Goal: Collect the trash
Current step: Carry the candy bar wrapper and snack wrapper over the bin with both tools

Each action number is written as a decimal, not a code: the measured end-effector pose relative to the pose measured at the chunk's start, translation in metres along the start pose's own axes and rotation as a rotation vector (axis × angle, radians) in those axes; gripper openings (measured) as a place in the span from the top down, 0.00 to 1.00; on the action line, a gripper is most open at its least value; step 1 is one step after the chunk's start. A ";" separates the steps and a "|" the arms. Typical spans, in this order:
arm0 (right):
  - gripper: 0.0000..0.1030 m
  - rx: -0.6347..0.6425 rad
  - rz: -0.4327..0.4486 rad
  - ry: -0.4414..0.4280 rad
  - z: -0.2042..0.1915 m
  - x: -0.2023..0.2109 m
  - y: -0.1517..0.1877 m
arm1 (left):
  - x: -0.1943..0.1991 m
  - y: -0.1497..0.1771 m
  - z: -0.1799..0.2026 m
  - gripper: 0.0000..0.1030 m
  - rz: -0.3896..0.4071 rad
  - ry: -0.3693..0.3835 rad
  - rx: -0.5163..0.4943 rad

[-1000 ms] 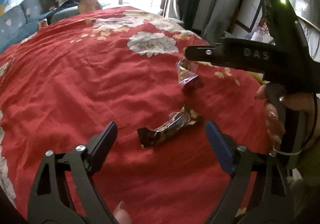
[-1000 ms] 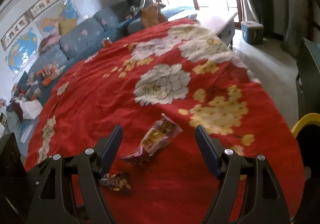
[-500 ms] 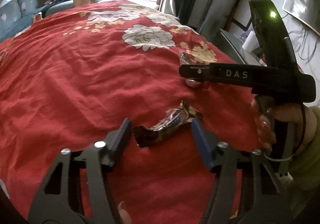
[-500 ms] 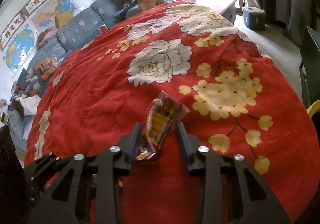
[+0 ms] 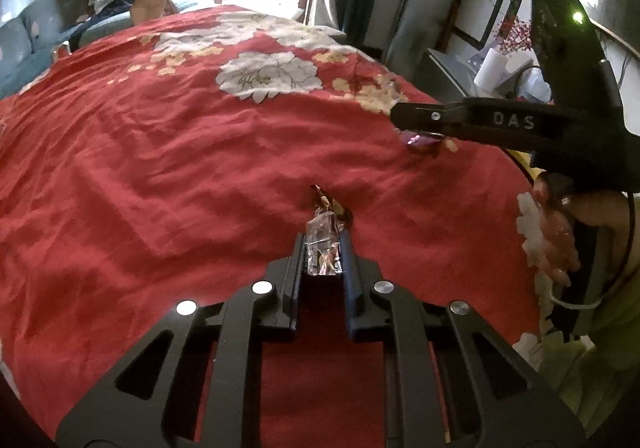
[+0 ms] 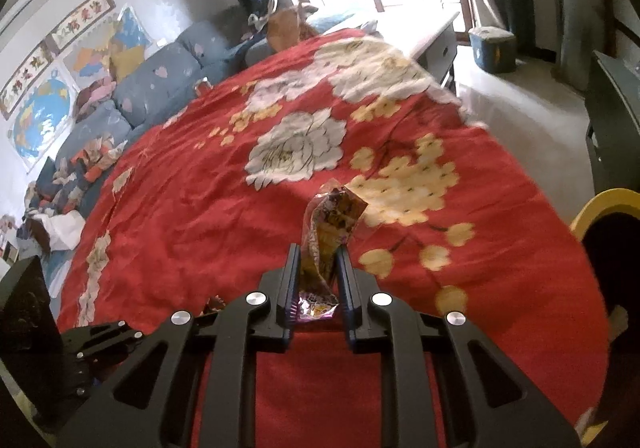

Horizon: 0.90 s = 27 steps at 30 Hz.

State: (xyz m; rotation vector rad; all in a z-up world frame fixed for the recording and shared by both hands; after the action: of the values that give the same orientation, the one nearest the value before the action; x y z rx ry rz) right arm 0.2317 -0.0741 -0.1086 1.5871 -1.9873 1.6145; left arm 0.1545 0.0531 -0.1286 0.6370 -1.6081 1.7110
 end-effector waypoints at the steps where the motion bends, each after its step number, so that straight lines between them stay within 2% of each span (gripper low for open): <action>1: 0.83 -0.002 0.013 0.004 0.002 0.006 -0.002 | 0.002 -0.002 0.002 0.90 0.009 0.002 0.004; 13: 0.84 -0.019 0.131 0.048 0.027 0.055 -0.017 | 0.023 -0.035 0.033 0.90 0.099 0.038 0.010; 27: 0.84 -0.063 0.240 0.104 0.067 0.113 -0.023 | 0.022 -0.072 0.082 0.90 0.155 0.093 -0.038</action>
State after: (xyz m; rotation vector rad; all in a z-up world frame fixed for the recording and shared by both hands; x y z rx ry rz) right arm 0.2309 -0.1934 -0.0488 1.2552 -2.2182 1.6568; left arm 0.1865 -0.0254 -0.0562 0.4172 -1.6566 1.7886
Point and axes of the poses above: each gripper's, at about its wrist camera, not at the fingertips, and x roughly against the way its jaws point, z to its right, y to its underside, the point moved 5 cm from there along -x, roughly the way its jaws point, and after that the axes turned 5 degrees about -y, right-handed, at the moved point
